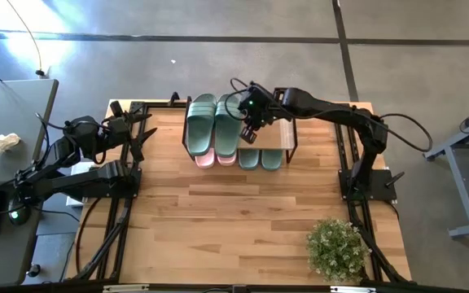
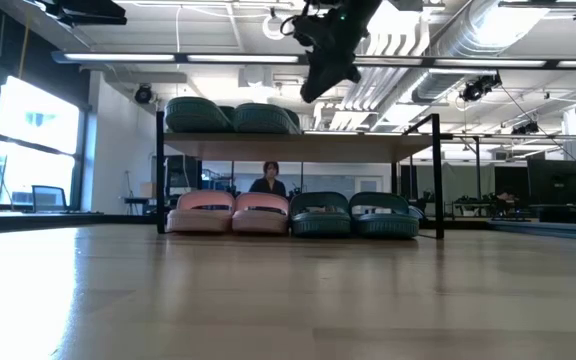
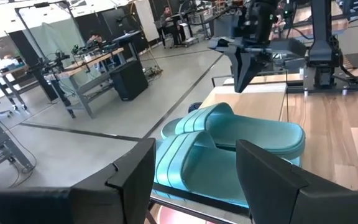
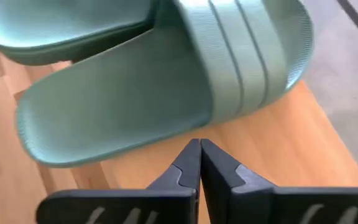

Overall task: Pick and place slides into the shelf
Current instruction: Adjust the green slides on and under the shelf

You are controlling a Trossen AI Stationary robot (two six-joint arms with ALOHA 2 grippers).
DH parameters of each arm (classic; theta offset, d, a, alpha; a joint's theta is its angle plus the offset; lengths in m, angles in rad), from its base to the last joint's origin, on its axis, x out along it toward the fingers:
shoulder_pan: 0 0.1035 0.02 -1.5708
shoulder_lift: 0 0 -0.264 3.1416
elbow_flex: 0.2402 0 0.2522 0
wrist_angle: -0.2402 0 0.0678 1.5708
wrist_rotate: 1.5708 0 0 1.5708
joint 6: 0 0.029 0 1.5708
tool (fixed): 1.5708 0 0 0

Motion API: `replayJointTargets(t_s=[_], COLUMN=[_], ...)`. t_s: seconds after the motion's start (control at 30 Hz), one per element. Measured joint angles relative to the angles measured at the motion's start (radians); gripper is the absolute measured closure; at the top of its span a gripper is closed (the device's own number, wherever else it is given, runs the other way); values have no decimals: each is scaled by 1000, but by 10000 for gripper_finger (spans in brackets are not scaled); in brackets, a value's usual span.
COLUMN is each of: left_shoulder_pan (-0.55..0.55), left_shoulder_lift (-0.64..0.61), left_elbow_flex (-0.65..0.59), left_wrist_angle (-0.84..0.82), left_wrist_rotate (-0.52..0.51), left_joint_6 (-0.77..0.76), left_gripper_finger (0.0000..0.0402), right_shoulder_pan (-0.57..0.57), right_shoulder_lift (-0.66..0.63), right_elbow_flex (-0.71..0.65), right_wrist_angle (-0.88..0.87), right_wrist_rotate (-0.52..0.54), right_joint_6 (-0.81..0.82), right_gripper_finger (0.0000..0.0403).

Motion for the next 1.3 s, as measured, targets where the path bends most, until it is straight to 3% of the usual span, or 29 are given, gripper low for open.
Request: replayJointTargets(t_s=[0.3, 0.47, 0.87, 1.3], left_shoulder_pan=[0, 0, 0, 0], left_shoulder_lift=[0, 0, 0, 0], left_elbow_flex=[0, 0, 0, 0], left_wrist_angle=[0, 0, 0, 0], left_wrist_rotate=[-4, -5, -6, -6], left_joint_6=[18, 18, 18, 18], left_gripper_finger=[197, 197, 197, 197], right_shoulder_pan=[-15, -15, -35, -27], right_shoulder_lift=[64, 80, 88, 39], right_elbow_flex=[-1, 0, 0, 0], right_wrist_angle=[-25, 28, 70, 15], right_wrist_rotate=[-49, -5, -12, 64], right_joint_6=[-16, -23, -17, 9], right_gripper_finger=[403, 403, 403, 403])
